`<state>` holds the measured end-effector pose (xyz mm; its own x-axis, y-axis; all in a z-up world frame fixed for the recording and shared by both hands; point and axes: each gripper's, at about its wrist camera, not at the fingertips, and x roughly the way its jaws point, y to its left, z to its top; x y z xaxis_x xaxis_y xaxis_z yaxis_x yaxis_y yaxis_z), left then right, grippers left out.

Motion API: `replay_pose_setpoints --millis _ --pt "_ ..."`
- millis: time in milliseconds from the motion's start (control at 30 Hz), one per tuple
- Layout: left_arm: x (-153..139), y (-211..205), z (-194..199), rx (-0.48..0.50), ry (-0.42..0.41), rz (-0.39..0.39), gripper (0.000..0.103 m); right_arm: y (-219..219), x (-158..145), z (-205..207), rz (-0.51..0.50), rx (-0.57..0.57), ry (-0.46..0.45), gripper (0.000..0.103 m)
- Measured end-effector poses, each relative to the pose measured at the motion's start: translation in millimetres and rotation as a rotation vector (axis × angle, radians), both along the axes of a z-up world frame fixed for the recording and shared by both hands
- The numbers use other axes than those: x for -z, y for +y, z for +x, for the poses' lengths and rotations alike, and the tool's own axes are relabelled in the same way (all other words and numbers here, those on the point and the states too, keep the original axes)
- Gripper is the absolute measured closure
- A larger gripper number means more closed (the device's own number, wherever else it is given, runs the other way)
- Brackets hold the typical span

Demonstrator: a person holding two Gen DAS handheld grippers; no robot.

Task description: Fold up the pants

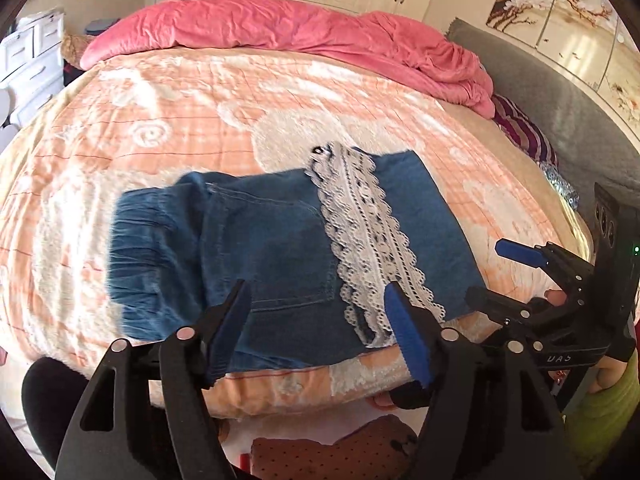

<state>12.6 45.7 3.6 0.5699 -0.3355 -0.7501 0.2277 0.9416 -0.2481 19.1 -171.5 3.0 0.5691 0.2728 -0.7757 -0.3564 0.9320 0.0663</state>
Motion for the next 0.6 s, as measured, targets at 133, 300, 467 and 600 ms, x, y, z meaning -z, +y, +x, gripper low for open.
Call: replay_pose_setpoints --millis 133,300,467,600 --pt "-3.3 20.3 -1.1 -0.042 -0.018 -0.009 0.023 18.4 -9.0 4.8 -0.007 -0.039 -0.015 0.014" --pt "0.0 52.3 -0.6 -0.105 -0.017 -0.013 0.011 48.2 -19.9 17.3 -0.028 -0.107 -0.035 0.013" --pt "14.5 86.4 1.1 -0.176 0.020 -0.024 0.009 78.3 -28.8 36.7 -0.038 -0.176 -0.044 0.011" --pt "26.1 103.3 3.9 -0.209 0.053 -0.056 0.008 106.9 -30.8 57.6 -0.019 -0.242 -0.021 0.010"
